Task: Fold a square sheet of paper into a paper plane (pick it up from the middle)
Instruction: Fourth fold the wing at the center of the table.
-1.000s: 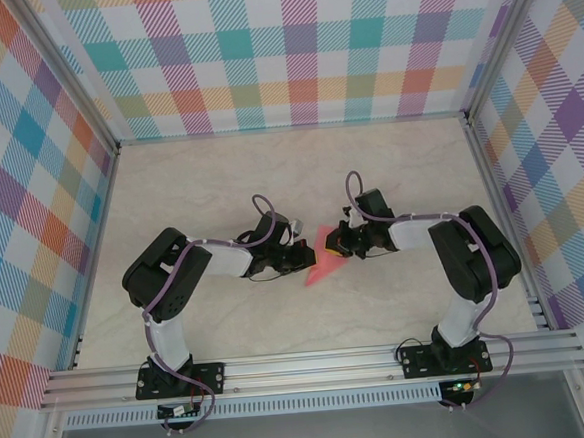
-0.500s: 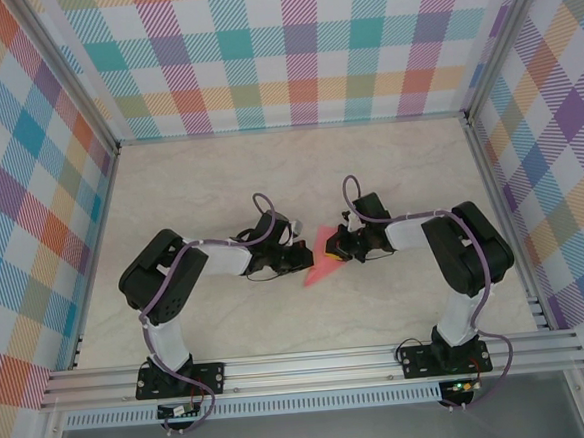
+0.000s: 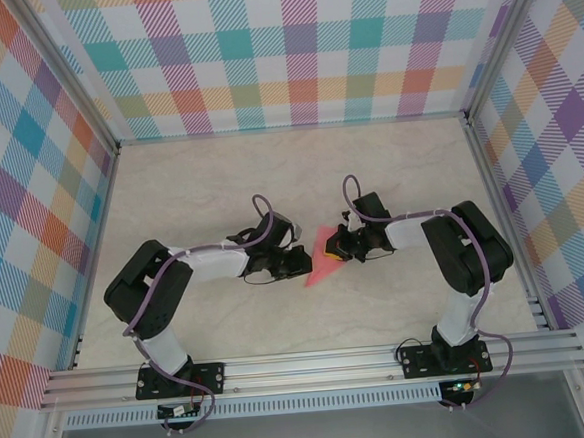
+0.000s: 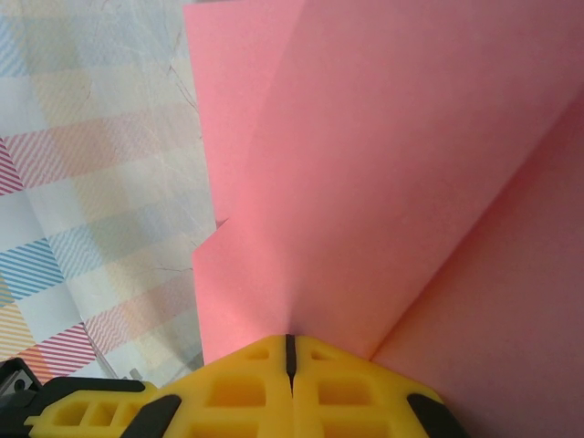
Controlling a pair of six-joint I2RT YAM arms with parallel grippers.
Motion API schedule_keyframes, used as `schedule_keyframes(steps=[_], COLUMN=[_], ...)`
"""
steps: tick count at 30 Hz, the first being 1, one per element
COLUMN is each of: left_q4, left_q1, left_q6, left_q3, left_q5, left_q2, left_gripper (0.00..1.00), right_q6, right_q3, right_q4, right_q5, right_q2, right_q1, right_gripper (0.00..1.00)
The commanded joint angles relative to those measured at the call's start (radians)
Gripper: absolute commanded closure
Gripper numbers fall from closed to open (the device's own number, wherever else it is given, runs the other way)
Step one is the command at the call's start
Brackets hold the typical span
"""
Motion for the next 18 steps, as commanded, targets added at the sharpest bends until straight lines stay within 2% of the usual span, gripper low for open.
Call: schedule_keyframes(steps=[1,3,7,11,18], left_q4=[-0.054,-0.056,-0.011,0.009,0.0], left_q1=[-0.014,-0.02,-0.038,-0.066,-0.081], left_q6=[-0.023,-0.029,-0.05,-0.062,-0.082], left_q3=[0.024,0.021,0.013,0.038,0.075], left_q5=[-0.094,-0.125,-0.084,-0.033,-0.004], left_q2=[-0.06,-0.083,-0.097,-0.059,0.033], left_gripper=[0.88,0.88,0.88,0.87,0.87], right_q6=[-0.015,-0.014,-0.011,-0.009,-0.007], right_q3=[-0.023,-0.022,-0.021,-0.019,-0.016], right_q4=[-0.115,-0.115,-0.117,-0.119,-0.123], right_q5=[0.126,0.128,0.129,0.131,0.132], right_q2=[0.069,0.07,0.074,0.082,0.095], right_q1=[0.004,0.004,0.004,0.004,0.004], right_gripper=[0.96,0.96,0.96,0.96,0.96])
